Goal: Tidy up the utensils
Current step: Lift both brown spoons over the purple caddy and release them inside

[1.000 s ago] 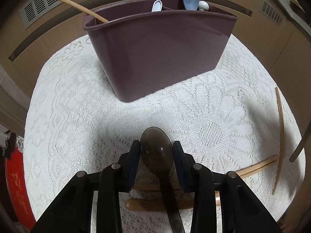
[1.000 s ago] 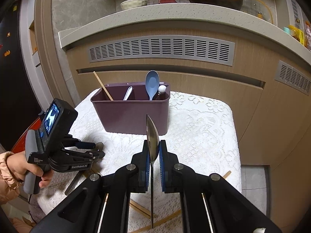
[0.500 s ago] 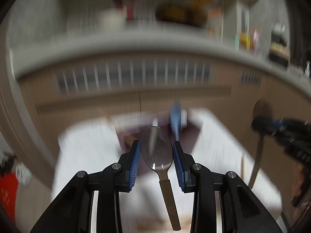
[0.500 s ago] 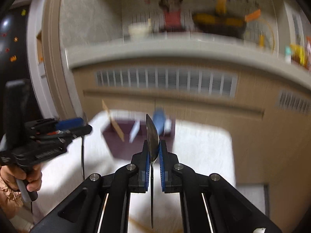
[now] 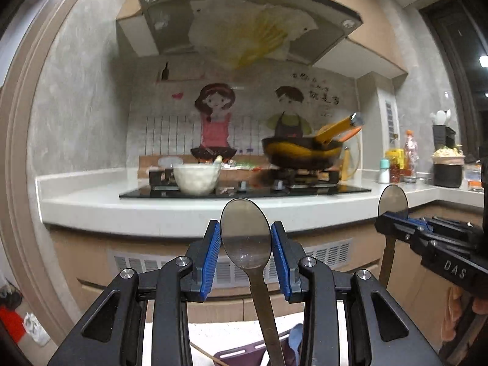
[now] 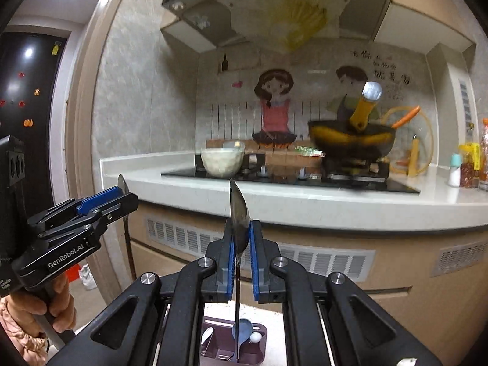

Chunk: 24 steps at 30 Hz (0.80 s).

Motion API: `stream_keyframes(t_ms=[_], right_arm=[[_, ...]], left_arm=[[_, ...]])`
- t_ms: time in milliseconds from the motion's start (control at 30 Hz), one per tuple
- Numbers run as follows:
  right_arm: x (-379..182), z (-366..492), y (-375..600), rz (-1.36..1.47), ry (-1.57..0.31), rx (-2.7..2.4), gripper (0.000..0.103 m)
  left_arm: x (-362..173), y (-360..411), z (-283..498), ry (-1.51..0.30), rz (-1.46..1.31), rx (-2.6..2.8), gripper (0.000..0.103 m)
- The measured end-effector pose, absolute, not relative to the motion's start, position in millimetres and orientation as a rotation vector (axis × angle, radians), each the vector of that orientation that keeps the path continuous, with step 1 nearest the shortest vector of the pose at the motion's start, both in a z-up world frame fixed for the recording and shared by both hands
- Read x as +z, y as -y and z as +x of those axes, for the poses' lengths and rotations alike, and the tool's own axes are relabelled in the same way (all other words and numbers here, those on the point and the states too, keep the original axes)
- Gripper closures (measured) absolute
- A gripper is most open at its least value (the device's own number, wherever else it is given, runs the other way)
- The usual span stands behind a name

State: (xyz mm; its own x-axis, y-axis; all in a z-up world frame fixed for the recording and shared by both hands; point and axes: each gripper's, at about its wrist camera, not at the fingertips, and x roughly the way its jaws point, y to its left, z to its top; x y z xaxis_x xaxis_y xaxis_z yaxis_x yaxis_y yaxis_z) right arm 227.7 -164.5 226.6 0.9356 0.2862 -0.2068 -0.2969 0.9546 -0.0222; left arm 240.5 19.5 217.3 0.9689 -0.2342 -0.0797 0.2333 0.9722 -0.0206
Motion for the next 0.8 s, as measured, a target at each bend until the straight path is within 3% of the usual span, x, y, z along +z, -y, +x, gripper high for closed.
stream_keyframes(t_ms=[433,800], right_arm=[[120,308,148,-0.015,-0.398,0.264,0.095],[48,315,148,0.013,-0.597,0.270,0.095]], left_arm=[[105,-7,304,-0.257,0.027,-0.160,0.068],[37,2,309,-0.502,0.007,-0.175,0.068]])
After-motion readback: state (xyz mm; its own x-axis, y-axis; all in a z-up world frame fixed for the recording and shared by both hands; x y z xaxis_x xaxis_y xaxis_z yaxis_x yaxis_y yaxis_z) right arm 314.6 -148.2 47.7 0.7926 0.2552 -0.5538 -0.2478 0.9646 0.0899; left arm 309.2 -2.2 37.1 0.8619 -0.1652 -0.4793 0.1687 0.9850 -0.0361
